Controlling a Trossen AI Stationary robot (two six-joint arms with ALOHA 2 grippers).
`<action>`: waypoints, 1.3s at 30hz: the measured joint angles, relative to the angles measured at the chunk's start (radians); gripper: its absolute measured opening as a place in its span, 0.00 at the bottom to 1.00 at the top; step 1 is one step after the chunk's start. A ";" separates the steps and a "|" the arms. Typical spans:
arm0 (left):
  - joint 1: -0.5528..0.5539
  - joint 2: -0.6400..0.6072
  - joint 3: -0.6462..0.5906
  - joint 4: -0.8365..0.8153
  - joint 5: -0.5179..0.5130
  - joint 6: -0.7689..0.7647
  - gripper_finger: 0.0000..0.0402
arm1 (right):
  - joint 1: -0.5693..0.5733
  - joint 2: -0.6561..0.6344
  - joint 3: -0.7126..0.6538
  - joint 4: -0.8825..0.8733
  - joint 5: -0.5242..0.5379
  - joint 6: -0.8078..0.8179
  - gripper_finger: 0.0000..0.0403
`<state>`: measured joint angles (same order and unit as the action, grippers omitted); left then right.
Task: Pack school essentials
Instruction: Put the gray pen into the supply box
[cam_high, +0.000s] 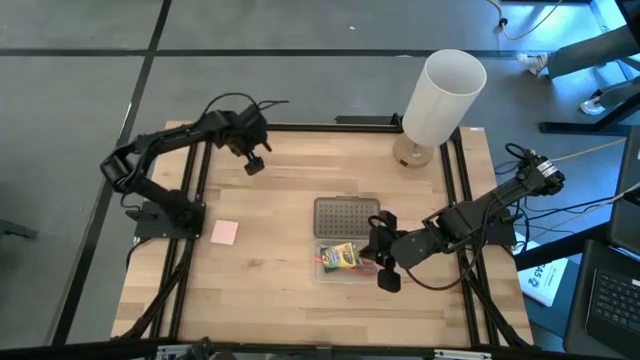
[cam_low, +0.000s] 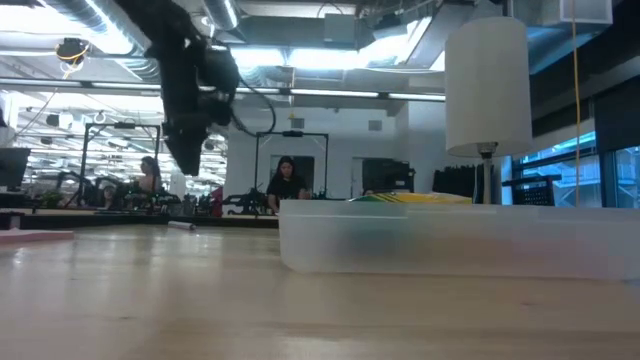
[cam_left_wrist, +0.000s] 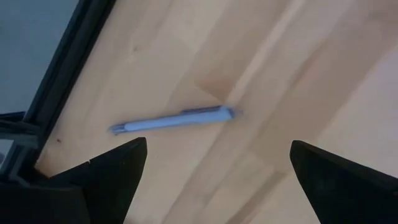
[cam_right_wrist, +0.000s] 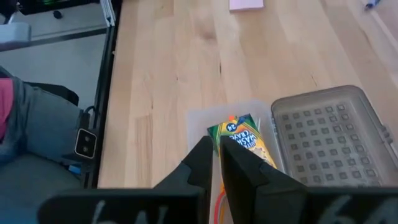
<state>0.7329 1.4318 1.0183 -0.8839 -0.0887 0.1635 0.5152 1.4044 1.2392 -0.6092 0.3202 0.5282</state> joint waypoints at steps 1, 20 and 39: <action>0.010 0.013 0.000 0.006 -0.001 0.002 0.97 | -0.001 0.000 0.000 0.002 0.000 -0.007 0.09; 0.022 0.245 0.000 0.041 -0.016 0.372 0.97 | -0.001 0.000 0.000 0.015 0.000 -0.010 0.09; 0.024 0.328 0.000 0.163 -0.082 0.528 0.97 | -0.001 0.000 0.000 0.005 -0.010 -0.066 0.09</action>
<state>0.7574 1.7596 1.0187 -0.7209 -0.1711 0.6913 0.5144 1.4048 1.2392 -0.6046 0.3103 0.4624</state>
